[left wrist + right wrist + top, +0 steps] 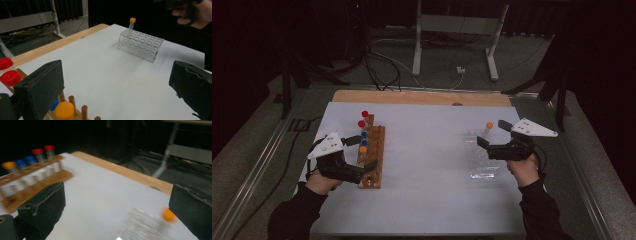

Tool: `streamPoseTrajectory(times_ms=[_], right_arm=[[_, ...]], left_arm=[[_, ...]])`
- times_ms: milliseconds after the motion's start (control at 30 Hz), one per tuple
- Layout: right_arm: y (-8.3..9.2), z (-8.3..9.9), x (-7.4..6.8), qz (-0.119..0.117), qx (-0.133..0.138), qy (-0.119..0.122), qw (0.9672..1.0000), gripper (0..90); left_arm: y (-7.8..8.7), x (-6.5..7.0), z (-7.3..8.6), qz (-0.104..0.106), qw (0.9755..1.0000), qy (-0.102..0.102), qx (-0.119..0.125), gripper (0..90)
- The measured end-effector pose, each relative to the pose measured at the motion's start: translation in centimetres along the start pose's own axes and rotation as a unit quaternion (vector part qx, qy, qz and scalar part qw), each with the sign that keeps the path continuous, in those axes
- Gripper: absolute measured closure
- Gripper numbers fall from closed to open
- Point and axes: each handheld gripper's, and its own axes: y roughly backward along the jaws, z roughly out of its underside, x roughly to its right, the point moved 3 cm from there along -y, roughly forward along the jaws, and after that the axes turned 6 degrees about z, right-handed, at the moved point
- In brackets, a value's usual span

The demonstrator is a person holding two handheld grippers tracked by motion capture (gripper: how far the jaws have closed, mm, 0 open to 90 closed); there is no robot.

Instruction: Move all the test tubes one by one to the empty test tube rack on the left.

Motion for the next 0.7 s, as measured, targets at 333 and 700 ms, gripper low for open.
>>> streamPoseTrajectory(times_ms=[333,700], right_arm=[[-3.4,5.2,4.6,0.051,-0.059,-0.028,0.9966,8.9],[-5.7,6.5,5.4,0.077,-0.076,-0.027,0.9938,42.0]], left_arm=[[-0.1,0.2,-0.1,0.005,1.0000,-0.002,0.002,0.6],[-0.1,0.1,0.0,0.006,1.0000,0.000,-0.001,0.6]])
